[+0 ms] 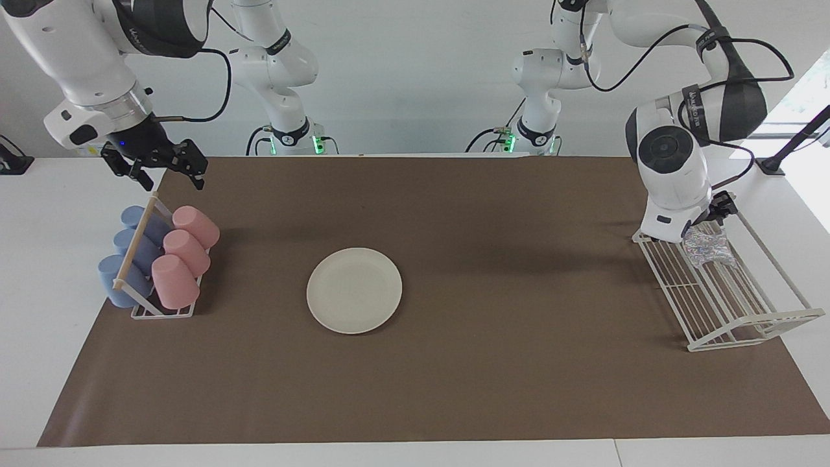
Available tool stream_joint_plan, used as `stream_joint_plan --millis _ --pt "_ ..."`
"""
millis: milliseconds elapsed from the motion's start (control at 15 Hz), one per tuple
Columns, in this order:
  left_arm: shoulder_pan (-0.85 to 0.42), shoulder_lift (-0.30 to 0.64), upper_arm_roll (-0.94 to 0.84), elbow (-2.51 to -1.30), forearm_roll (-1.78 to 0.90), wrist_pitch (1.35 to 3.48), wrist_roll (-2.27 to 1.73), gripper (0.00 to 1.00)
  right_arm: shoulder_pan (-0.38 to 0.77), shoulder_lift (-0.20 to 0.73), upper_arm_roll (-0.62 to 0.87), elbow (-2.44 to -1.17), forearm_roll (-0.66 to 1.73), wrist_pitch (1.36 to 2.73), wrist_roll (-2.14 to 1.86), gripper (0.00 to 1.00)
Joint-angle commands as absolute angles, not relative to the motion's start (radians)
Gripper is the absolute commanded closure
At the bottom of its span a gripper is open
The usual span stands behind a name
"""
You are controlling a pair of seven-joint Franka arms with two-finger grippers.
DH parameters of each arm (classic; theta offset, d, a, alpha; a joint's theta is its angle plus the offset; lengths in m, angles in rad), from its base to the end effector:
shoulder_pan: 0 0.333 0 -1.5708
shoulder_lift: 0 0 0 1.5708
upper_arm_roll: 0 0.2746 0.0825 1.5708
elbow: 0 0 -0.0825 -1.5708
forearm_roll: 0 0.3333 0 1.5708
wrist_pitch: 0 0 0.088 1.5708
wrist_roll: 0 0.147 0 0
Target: Wipe plate with sponge
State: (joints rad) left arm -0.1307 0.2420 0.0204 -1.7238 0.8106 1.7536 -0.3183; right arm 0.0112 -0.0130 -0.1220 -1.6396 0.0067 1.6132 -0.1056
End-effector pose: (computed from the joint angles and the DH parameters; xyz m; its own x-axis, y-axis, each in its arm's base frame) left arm 0.5626 0.0308 0.4029 0.9990 -0.0200 -0.0398 -0.0425 -0.6917 -0.7209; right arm 0.4993 -0.0549 0.5242 0.9999 -0.0054 -0.0125 -0.0056 -0.9999 -0.0097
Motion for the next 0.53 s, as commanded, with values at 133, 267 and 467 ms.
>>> stream_joint_plan --millis 133,267,467 --pt "-0.161 0.334 0.031 -1.727 0.939 1.776 -0.445 0.0 0.014 -0.018 -0.118 -1.641 -0.005 1.617 -0.086 0.0" --pt "-0.16 0.339 0.031 -1.723 0.946 1.773 -0.443 0.0 0.014 -0.018 -0.118 -1.641 -0.005 1.617 -0.087 0.0" --pt "-0.175 0.339 0.031 -1.717 0.946 1.724 -0.443 0.0 0.014 -0.018 -0.118 -1.641 -0.005 1.617 -0.086 0.0"
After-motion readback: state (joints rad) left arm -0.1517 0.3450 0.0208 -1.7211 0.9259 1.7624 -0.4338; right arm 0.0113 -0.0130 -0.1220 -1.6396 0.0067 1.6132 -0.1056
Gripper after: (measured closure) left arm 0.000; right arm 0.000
